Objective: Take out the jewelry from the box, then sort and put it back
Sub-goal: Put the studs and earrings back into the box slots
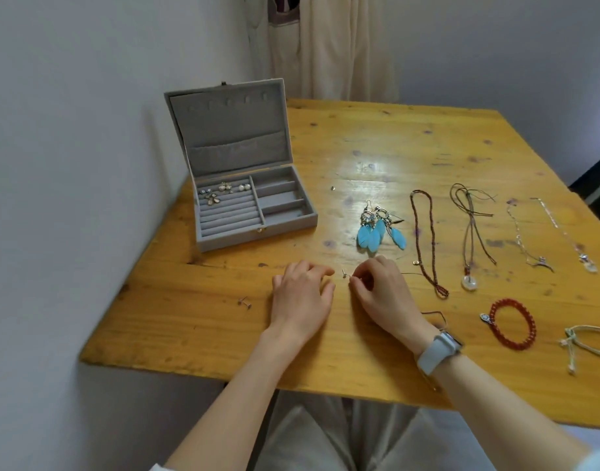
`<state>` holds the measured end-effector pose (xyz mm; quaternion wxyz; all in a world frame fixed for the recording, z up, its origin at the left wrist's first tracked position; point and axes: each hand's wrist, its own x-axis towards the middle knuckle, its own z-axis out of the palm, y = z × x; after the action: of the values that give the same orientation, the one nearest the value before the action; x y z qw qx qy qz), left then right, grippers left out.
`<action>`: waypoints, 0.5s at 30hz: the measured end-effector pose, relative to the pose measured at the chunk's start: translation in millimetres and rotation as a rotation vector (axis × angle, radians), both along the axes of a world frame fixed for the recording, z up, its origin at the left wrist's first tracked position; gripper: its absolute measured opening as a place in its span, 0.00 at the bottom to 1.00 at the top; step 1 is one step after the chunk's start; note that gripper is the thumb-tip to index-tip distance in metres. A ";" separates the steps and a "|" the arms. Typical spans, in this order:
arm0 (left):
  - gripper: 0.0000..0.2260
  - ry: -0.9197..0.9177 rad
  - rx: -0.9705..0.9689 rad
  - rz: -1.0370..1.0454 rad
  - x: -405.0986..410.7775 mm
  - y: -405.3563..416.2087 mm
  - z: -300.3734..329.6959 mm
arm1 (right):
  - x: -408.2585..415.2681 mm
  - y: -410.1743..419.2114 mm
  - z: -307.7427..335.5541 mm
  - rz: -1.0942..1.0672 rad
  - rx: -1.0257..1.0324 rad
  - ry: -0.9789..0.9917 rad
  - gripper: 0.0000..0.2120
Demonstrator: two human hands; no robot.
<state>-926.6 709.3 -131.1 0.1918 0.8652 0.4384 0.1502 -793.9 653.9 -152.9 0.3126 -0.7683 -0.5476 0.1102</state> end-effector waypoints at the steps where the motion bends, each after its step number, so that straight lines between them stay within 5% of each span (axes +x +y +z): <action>1: 0.14 0.009 0.010 -0.007 6.3 1.6 -0.3 | 0.5 0.1 0.1 -0.007 0.007 0.017 0.04; 9: 0.08 -0.025 0.061 -0.011 30.4 9.9 -6.2 | 3.7 -0.2 5.7 -0.075 0.047 0.174 0.01; 15: 0.06 -0.234 -0.005 0.024 11.2 20.0 1.1 | 8.5 8.0 16.0 -0.112 -0.053 0.246 0.05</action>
<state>-915.5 729.3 -130.0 0.2421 0.8359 0.4236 0.2515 -785.4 662.0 -136.9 0.3630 -0.7863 -0.4582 0.2004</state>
